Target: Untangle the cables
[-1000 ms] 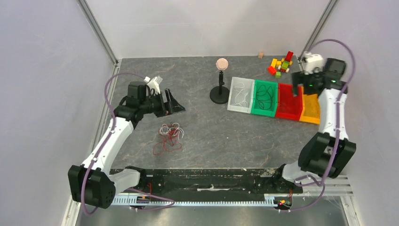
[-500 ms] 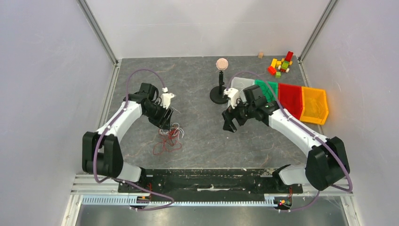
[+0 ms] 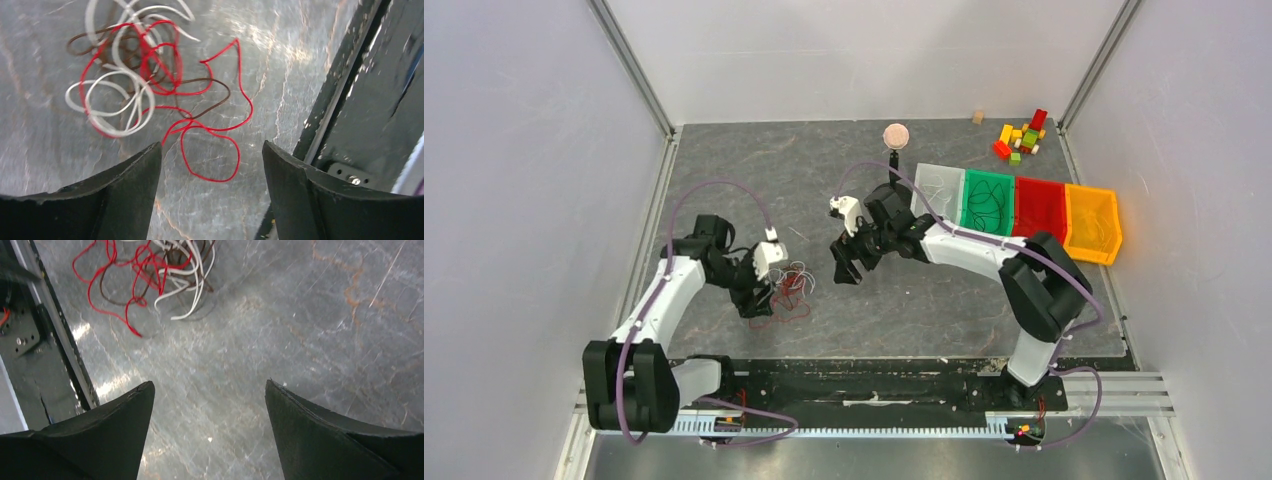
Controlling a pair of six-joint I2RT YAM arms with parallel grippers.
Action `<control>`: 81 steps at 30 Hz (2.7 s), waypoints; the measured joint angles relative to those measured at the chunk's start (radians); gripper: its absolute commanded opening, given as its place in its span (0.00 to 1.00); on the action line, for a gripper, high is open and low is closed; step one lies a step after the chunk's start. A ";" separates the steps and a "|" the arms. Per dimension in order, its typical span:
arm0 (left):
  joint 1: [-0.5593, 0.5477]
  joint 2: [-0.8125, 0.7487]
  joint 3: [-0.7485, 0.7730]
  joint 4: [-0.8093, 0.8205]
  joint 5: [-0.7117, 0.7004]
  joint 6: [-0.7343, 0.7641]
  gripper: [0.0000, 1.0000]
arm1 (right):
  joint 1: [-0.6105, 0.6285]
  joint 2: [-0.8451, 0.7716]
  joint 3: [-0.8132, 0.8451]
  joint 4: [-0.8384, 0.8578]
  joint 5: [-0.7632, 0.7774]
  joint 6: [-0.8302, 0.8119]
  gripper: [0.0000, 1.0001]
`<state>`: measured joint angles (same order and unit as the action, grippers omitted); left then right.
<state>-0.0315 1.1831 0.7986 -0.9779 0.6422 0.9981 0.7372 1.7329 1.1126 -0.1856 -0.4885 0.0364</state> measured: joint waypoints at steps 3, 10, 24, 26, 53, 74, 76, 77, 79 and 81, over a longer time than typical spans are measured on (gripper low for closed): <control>-0.032 -0.010 -0.072 0.035 0.005 0.123 0.82 | -0.002 0.043 0.040 0.024 0.000 0.032 0.84; -0.119 0.020 -0.196 0.225 -0.040 0.279 0.69 | 0.000 0.085 0.077 0.080 -0.003 0.101 0.86; -0.213 -0.132 -0.260 0.217 -0.071 0.398 0.02 | 0.141 0.347 0.254 0.240 0.112 0.173 0.82; -0.218 -0.199 -0.233 0.186 -0.052 0.397 0.02 | 0.166 0.371 0.261 0.249 0.139 0.160 0.70; -0.224 -0.228 0.653 0.396 0.157 -0.773 0.02 | 0.097 0.130 -0.156 0.381 0.237 0.069 0.66; -0.228 -0.218 0.785 0.491 0.152 -0.936 0.02 | -0.039 -0.200 -0.147 0.110 0.034 0.035 0.91; -0.228 -0.217 0.772 0.491 0.145 -0.943 0.02 | -0.052 -0.256 -0.129 0.095 0.021 0.017 0.97; -0.228 -0.213 0.770 0.491 0.143 -0.948 0.02 | -0.058 -0.292 -0.117 0.091 0.018 -0.001 0.98; -0.228 -0.200 0.770 0.507 0.142 -0.973 0.02 | -0.062 -0.341 -0.093 0.082 0.017 -0.031 0.98; -0.228 -0.186 0.770 0.523 0.143 -1.000 0.02 | -0.066 -0.370 -0.059 0.059 0.014 -0.055 0.98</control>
<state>-0.2596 0.9974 1.5684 -0.4553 0.7849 -0.0017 0.6712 1.3624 1.0534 -0.1268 -0.4747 -0.0185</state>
